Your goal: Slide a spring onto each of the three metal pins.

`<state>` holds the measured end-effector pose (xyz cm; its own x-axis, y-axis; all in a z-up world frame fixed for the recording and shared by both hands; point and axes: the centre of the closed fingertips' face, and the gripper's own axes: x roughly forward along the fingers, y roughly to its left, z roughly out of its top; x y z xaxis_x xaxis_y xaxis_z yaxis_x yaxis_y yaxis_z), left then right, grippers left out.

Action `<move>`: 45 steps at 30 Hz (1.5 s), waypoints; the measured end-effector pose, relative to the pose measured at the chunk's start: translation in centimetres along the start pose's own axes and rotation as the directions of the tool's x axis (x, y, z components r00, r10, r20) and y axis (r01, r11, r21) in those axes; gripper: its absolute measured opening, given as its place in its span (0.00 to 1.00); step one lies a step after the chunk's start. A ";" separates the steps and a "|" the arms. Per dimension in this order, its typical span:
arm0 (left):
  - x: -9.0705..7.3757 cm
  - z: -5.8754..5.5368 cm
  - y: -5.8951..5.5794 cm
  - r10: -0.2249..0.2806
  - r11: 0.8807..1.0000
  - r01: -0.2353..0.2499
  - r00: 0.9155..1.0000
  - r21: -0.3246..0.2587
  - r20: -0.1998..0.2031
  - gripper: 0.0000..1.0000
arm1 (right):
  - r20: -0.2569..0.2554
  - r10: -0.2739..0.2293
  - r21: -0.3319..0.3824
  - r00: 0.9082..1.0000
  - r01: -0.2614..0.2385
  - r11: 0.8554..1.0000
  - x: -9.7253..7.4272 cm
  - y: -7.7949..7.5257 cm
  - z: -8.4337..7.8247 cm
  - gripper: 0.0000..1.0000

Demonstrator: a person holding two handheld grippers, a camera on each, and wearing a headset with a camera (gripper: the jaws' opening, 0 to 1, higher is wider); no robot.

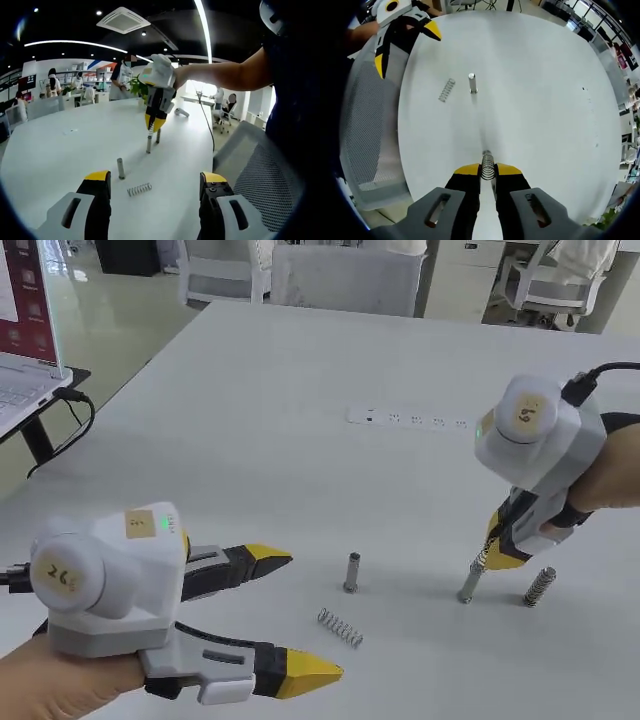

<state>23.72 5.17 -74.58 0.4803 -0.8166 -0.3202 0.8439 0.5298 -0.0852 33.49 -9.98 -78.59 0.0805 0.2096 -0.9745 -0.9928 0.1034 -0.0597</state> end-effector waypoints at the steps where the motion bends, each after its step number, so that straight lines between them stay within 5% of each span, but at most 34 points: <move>1: 0.0 0.0 0.0 0.001 1.000 -0.001 1.000 0.000 0.000 0.68 | -0.001 0.001 0.001 1.000 -0.001 1.000 0.1 0.0 0.0 0.08; 27: -0.2 -0.2 0.0 0.003 1.000 -0.003 1.000 -0.004 -0.002 0.67 | -0.008 0.020 0.037 1.000 -0.019 0.999 4.0 0.5 0.6 0.08; 45: -0.3 0.0 0.1 0.010 1.000 -0.010 1.000 -0.004 0.000 0.67 | 0.021 0.007 0.055 1.000 -0.008 0.998 5.5 -0.4 2.0 0.08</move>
<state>23.63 5.42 -74.53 0.4883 -0.8115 -0.3211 0.8382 0.5385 -0.0862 34.50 -6.94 -83.48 0.0752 0.2305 -0.9702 -0.9871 0.1551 -0.0397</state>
